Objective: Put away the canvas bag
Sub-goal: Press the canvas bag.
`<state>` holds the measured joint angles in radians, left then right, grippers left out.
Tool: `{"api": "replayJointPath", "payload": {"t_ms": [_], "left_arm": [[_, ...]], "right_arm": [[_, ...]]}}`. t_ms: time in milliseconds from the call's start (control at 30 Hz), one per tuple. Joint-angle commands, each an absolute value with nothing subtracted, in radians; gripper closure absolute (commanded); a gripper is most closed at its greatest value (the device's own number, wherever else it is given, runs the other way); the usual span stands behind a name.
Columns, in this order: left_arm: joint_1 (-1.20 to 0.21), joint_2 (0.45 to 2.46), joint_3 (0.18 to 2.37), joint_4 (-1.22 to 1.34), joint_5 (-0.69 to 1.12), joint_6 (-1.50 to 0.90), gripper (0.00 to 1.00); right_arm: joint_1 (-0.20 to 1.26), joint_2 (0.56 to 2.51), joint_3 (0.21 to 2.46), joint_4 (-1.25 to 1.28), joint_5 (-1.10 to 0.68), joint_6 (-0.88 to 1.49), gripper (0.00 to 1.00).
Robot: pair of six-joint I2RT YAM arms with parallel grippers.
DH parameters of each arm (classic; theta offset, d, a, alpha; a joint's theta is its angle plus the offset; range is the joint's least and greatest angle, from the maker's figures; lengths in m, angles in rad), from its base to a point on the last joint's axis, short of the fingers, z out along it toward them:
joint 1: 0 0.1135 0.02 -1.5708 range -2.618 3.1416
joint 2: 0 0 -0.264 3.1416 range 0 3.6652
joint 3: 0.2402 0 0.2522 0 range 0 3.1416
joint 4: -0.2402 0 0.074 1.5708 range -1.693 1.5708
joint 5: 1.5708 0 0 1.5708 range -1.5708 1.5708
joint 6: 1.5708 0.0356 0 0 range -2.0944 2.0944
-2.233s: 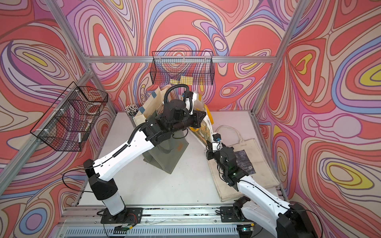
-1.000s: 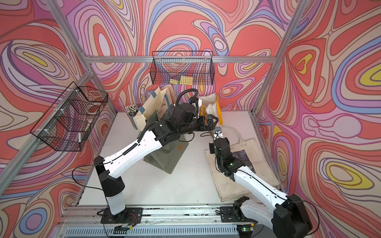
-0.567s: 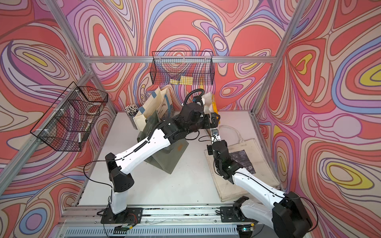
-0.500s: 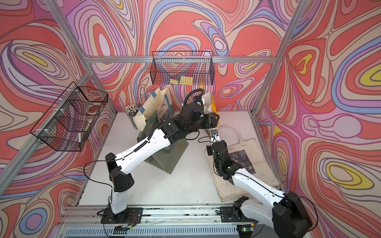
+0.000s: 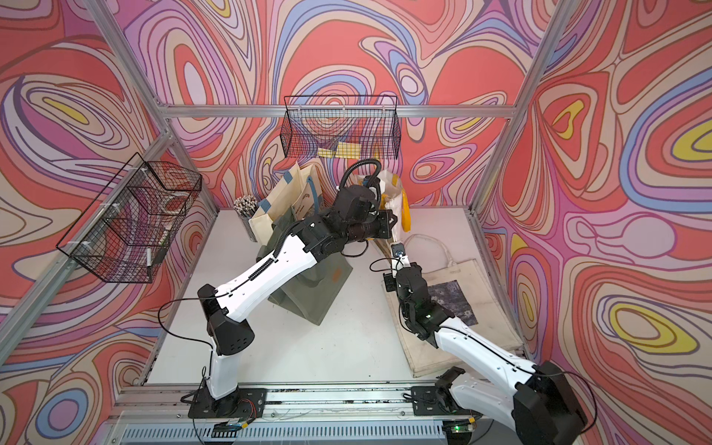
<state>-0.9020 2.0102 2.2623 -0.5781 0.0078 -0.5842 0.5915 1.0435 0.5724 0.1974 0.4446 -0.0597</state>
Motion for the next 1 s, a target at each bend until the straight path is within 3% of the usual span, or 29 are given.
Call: {"api": "replayJointPath", "payload": {"t_ms": [0,100,167,333,433,567,833,967], "left_arm": [[-0.885,2.002,2.342,-0.660,0.061,-0.448,1.00],[-0.871,1.976,2.358,-0.722,0.123,-0.374,1.00],[-0.859,1.957,2.361,-0.758,0.184,-0.332,1.00],[-0.858,1.948,2.438,-0.889,0.318,-0.214,1.00],[-0.860,1.964,2.520,-0.998,0.351,-0.153,1.00],[-0.868,1.947,2.560,-1.095,0.333,-0.054,1.00],[-0.933,1.835,2.481,-1.185,0.163,0.212,1.00],[-0.965,1.780,2.390,-1.169,0.046,0.334,1.00]], "right_arm": [[0.605,0.952,0.614,0.087,0.245,-0.077,0.67],[0.604,0.850,0.614,-0.038,0.105,-0.059,0.40],[0.604,0.763,0.605,-0.096,0.086,-0.048,0.33],[0.605,0.528,0.591,-0.189,0.255,-0.092,0.18],[0.604,0.455,0.600,-0.186,0.381,-0.159,0.16],[0.605,0.495,0.642,-0.205,0.458,-0.250,0.14],[0.605,0.574,0.737,-0.185,0.347,-0.385,0.12],[0.604,0.595,0.817,-0.294,0.235,-0.429,0.11]]}}
